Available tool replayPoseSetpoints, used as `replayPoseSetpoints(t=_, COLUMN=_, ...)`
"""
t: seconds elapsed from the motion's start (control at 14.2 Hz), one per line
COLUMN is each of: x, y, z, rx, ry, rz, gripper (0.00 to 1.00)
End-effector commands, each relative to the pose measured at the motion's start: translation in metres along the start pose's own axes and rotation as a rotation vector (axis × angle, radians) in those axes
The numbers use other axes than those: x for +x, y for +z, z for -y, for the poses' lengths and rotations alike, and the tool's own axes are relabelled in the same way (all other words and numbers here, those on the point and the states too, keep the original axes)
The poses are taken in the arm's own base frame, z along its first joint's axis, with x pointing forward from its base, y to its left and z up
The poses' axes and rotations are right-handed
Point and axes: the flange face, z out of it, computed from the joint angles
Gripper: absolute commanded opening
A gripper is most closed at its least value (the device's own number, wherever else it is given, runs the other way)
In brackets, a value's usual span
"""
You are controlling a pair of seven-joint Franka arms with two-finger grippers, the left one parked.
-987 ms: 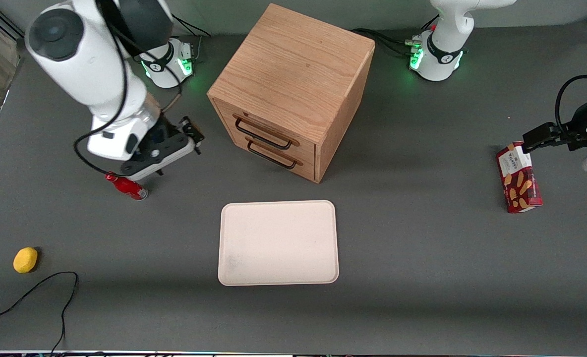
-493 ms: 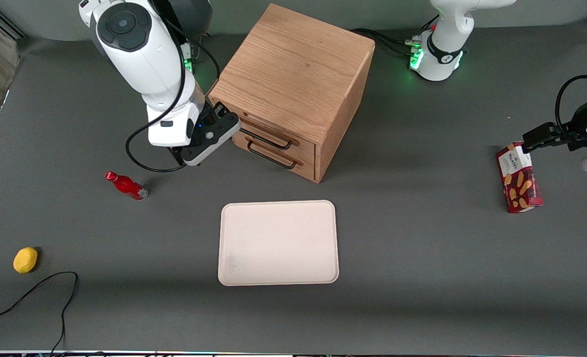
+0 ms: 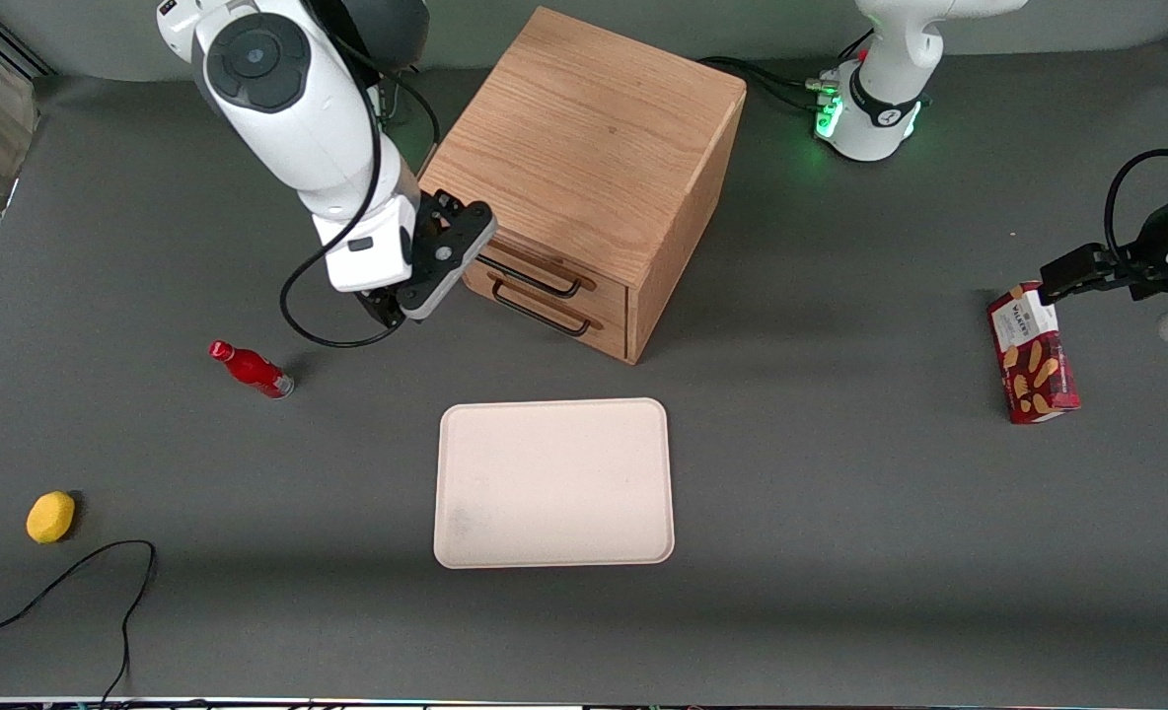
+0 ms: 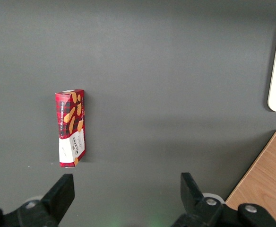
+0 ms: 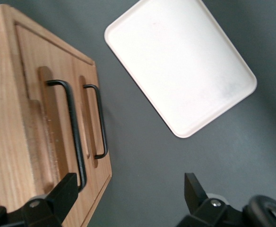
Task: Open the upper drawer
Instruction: 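Lower the open right gripper around the upper drawer handle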
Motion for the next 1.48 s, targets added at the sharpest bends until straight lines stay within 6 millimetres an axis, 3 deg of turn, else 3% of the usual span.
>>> replayPoseSetpoints(t=0.0, x=0.012, y=0.011, z=0.011, rx=0.025, ry=-0.049, rz=0.016, gripper=1.0)
replayPoseSetpoints(t=0.85, x=0.015, y=0.017, z=0.023, rx=0.151, ry=-0.04, rz=-0.005, gripper=1.0)
replayPoseSetpoints(t=1.41, x=0.015, y=0.018, z=0.023, rx=0.151, ry=-0.168, rz=-0.014, gripper=1.0)
